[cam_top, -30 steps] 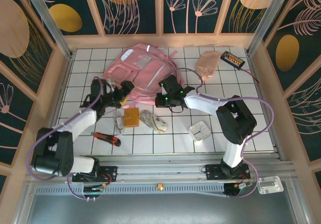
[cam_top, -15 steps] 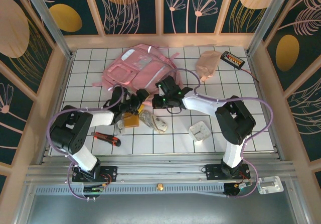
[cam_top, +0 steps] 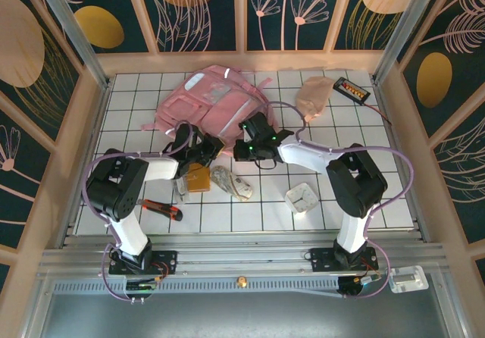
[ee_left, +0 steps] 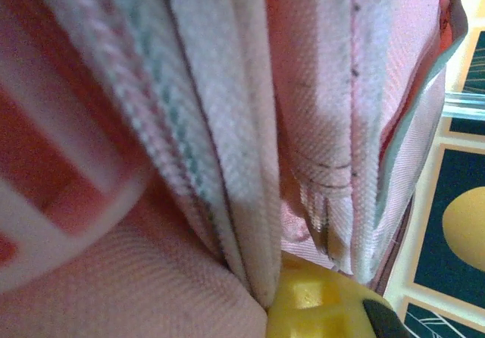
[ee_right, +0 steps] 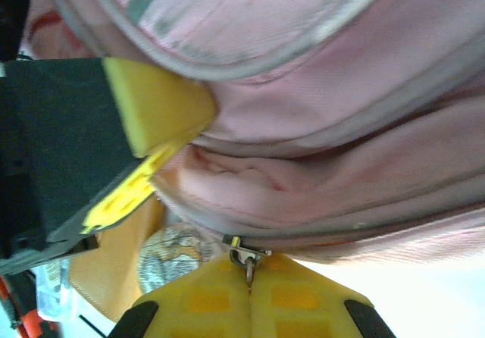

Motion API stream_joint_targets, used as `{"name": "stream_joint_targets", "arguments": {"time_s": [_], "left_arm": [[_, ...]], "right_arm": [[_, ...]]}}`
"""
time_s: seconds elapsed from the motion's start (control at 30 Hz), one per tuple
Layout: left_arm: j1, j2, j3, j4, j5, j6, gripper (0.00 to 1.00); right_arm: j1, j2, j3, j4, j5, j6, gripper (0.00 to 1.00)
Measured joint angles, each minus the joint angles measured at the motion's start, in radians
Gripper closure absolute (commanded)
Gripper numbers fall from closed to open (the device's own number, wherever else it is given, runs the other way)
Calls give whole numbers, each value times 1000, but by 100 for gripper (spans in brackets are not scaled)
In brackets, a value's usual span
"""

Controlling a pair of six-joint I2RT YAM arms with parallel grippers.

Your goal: Pack the student bag

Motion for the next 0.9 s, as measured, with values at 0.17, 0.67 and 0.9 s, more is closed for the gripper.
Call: {"name": "stream_joint_targets", "arguments": {"time_s": [0.17, 0.67, 0.9], "left_arm": [[19, -90, 0, -124, -7, 95, 100], [119, -254, 42, -415, 21, 382, 100], [169, -206, 113, -509, 55, 470, 99]], "right_arm": [[-61, -34, -26, -31, 6, -26, 100], [-257, 20, 48, -103, -93, -133, 100], [-233, 32, 45, -79, -128, -159, 100]]}}
